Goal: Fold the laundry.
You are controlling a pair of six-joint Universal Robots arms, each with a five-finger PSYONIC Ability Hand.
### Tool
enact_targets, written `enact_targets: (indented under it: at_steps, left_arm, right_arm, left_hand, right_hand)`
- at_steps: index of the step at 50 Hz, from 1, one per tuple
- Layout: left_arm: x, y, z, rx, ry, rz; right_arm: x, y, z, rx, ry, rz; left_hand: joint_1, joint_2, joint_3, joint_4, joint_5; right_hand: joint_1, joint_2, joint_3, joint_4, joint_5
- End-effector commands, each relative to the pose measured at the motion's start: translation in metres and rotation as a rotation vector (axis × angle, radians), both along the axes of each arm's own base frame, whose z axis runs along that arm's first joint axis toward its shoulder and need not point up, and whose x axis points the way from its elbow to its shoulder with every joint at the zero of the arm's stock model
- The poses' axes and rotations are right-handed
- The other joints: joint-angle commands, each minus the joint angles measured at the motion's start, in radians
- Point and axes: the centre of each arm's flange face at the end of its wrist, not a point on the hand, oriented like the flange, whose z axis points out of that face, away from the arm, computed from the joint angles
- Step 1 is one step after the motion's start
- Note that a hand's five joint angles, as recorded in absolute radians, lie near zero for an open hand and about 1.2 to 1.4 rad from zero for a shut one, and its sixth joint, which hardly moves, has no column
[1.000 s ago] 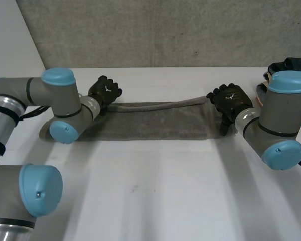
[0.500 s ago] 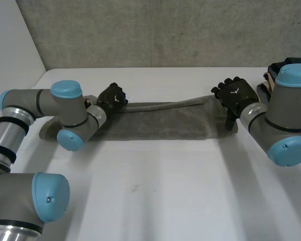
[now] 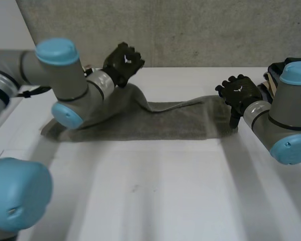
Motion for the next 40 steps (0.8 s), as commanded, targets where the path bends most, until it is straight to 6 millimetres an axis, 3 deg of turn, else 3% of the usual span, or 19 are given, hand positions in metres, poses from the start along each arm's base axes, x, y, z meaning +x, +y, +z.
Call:
enact_targets:
  at_steps: [1, 9, 15, 20, 24, 34, 38, 40]
  left_arm:
    - [0.016, 0.044, 0.049, 0.192, 0.190, -0.049]
    - [0.031, 0.088, 0.061, 0.230, 0.224, -0.078]
    - [0.039, 0.100, 0.047, 0.180, 0.115, -0.057]
    - [0.036, 0.064, 0.015, 0.158, 0.073, 0.009]
    - [0.026, 0.038, -0.009, 0.186, 0.041, 0.047]
    - [0.015, 0.017, -0.064, 0.353, -0.114, 0.059]
    - [0.014, 0.002, -0.082, 0.312, -0.118, 0.085]
    - [0.015, -0.006, -0.085, 0.286, -0.110, 0.099]
  right_arm:
    - [-0.001, 0.000, 0.002, 0.004, -0.004, 0.002]
    - [-0.004, 0.004, 0.013, 0.085, -0.015, 0.015]
    - [0.007, 0.006, 0.014, 0.146, -0.030, 0.075]
    - [0.013, 0.015, 0.008, 0.193, -0.022, 0.085]
    - [0.012, 0.021, 0.001, 0.222, -0.006, 0.082]
    - [0.000, 0.030, -0.013, 0.272, 0.007, 0.061]
    - [-0.003, 0.029, -0.017, 0.270, 0.011, 0.052]
    - [-0.005, 0.027, -0.017, 0.267, 0.014, 0.048]
  left_hand:
    - [0.238, 0.203, 0.210, 0.202, 0.224]
    - [0.238, 0.203, 0.210, 0.202, 0.224]
    - [0.238, 0.203, 0.210, 0.202, 0.224]
    - [-0.764, -0.799, -0.792, -0.800, -0.778]
    - [-0.947, -0.982, -0.975, -0.983, -0.961]
    - [-0.918, -0.954, -0.947, -0.955, -0.933]
    - [-0.813, -0.848, -0.841, -0.849, -0.827]
    - [-0.617, -0.652, -0.645, -0.653, -0.631]
  right_hand:
    - [-0.055, -0.042, -0.033, -0.041, -0.044]
    - [-0.055, -0.042, -0.033, -0.041, -0.044]
    - [-0.055, -0.042, -0.033, -0.041, -0.044]
    - [-0.055, -0.042, -0.033, -0.041, -0.044]
    - [-0.055, -0.042, -0.033, -0.041, -0.044]
    - [-0.055, -0.042, -0.033, -0.041, -0.044]
    - [-0.055, -0.042, -0.033, -0.041, -0.044]
    - [-0.055, -0.042, -0.033, -0.041, -0.044]
